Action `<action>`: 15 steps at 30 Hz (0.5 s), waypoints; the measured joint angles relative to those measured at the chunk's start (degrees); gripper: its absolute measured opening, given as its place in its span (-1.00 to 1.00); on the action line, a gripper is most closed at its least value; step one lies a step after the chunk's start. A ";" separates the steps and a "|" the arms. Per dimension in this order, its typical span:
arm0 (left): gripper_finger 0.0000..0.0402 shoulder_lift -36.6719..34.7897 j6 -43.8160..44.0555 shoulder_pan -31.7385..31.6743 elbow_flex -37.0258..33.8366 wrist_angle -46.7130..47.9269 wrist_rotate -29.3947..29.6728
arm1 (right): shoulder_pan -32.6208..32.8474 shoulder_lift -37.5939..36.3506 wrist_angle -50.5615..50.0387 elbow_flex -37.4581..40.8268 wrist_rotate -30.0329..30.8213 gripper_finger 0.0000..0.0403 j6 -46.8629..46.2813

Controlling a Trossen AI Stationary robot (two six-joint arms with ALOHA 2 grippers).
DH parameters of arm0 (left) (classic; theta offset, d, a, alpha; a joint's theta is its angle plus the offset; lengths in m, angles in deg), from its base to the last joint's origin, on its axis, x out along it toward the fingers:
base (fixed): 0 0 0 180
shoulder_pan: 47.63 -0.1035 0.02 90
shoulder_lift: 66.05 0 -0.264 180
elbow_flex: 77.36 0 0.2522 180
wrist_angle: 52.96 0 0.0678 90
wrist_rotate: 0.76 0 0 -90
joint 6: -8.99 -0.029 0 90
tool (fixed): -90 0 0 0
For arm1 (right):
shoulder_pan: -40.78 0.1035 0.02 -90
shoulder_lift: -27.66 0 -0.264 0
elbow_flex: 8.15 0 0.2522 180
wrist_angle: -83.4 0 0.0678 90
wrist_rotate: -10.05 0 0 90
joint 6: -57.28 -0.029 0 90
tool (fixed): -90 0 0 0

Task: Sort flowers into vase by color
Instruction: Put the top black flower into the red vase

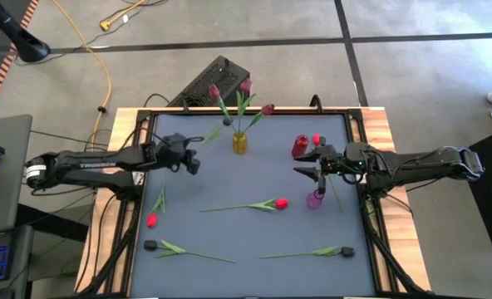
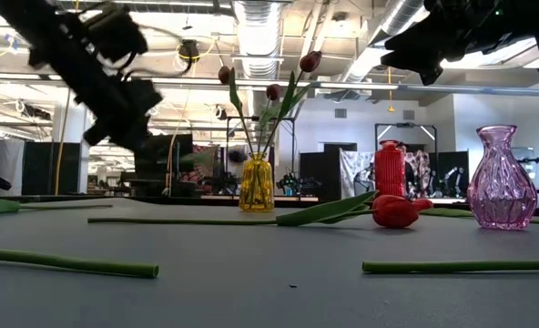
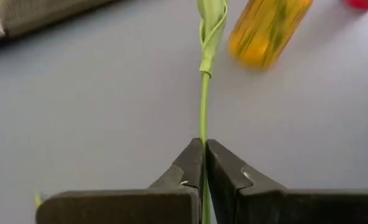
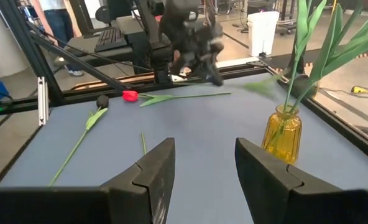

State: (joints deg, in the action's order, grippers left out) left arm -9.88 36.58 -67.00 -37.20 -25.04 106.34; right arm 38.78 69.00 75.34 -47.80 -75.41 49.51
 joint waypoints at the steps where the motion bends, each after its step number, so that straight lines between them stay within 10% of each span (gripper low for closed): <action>1: -1.00 -0.02 -0.75 -0.02 1.13 -0.04 0.95 | 0.00 0.00 -0.01 0.00 0.00 -0.04 -0.58; 15: -1.00 -0.21 -10.78 -6.35 11.28 -4.70 15.91 | 0.13 0.00 -0.11 0.00 -0.02 -0.04 -2.51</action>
State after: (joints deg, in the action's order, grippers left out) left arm -10.09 25.79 -73.35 -25.92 -29.74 122.25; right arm 38.92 69.00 75.23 -47.80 -75.43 47.00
